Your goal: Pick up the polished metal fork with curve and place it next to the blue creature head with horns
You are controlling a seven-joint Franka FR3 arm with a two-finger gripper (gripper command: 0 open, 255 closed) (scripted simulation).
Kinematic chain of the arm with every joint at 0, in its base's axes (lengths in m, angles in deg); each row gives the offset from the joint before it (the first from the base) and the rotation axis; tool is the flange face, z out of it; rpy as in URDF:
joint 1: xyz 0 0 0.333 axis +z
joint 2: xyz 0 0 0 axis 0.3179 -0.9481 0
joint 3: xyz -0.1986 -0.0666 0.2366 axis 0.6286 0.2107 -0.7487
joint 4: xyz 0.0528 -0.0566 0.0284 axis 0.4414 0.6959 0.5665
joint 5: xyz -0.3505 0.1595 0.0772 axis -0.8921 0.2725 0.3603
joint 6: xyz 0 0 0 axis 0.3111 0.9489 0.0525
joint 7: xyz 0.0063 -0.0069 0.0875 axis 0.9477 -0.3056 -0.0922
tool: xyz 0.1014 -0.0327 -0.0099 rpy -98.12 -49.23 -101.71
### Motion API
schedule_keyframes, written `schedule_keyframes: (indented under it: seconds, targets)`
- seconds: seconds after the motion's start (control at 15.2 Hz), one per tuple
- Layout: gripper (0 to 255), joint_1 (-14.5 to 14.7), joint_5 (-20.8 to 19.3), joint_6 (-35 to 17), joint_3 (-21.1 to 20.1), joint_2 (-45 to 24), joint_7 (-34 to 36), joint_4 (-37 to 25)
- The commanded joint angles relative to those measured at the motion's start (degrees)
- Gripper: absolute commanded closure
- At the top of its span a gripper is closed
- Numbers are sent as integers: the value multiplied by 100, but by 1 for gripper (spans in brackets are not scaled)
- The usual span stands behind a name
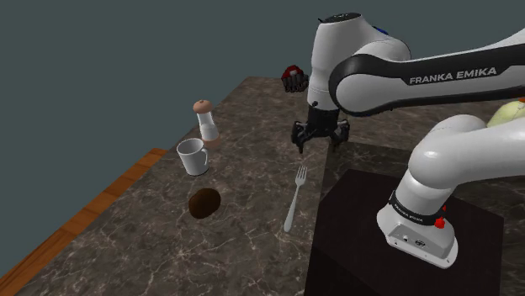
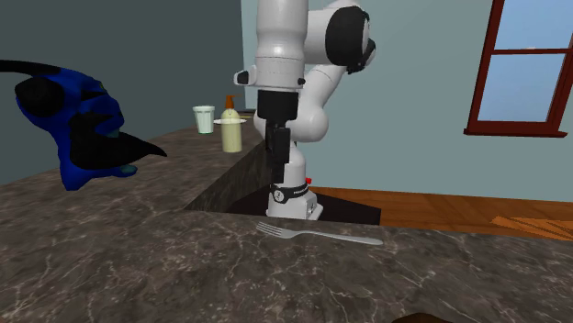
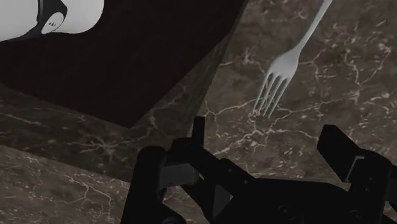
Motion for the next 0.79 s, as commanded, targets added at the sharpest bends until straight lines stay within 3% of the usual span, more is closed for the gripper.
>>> schedule_keyframes:
  seconds: [0.0,0.26,0.73]
  targets:
    - [0,-114,366,-338,-528,-240,767,37]
    - [0,-541,931,-1019,-1597,-893,2163,-95]
    - [0,-665,1164,-1656,-2008,-1284,2170,129]
